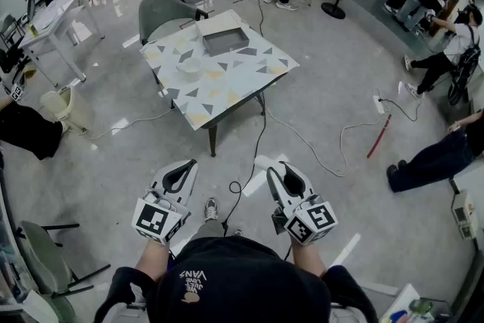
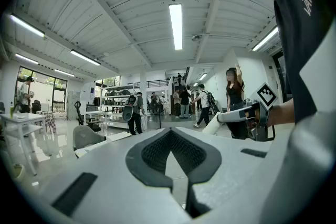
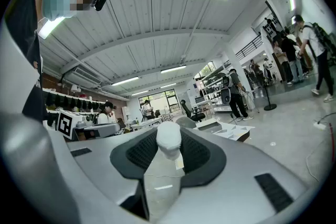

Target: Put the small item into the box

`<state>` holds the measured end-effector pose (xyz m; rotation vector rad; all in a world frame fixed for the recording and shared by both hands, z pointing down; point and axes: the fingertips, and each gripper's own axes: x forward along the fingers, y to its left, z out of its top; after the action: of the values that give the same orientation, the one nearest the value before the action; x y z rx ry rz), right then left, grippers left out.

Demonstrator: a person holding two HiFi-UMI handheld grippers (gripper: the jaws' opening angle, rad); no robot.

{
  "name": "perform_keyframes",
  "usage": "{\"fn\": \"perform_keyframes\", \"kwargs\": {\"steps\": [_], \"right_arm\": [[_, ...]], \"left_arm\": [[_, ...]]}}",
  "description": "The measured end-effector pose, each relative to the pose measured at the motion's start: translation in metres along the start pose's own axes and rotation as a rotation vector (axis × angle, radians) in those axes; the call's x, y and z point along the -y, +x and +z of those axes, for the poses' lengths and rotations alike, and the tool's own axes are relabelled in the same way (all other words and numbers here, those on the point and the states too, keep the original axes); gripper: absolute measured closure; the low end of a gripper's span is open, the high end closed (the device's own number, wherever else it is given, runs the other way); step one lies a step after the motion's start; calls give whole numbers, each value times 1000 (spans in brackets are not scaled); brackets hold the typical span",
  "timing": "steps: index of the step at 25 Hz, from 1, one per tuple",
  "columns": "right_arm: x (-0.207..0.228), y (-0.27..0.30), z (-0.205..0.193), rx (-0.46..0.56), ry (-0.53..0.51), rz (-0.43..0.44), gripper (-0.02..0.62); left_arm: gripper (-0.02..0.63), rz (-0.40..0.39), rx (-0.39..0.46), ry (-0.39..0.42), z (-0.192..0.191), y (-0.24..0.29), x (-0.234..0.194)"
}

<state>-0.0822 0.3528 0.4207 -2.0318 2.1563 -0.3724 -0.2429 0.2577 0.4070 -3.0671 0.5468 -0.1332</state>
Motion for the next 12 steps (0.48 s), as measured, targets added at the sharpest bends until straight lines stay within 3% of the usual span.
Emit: {"fn": "perform_keyframes", "kwargs": {"steps": [12], "right_arm": [[-3, -18, -5, 1, -3, 15, 469]], "left_arm": [[600, 6, -1, -3, -3, -8, 22]]}}
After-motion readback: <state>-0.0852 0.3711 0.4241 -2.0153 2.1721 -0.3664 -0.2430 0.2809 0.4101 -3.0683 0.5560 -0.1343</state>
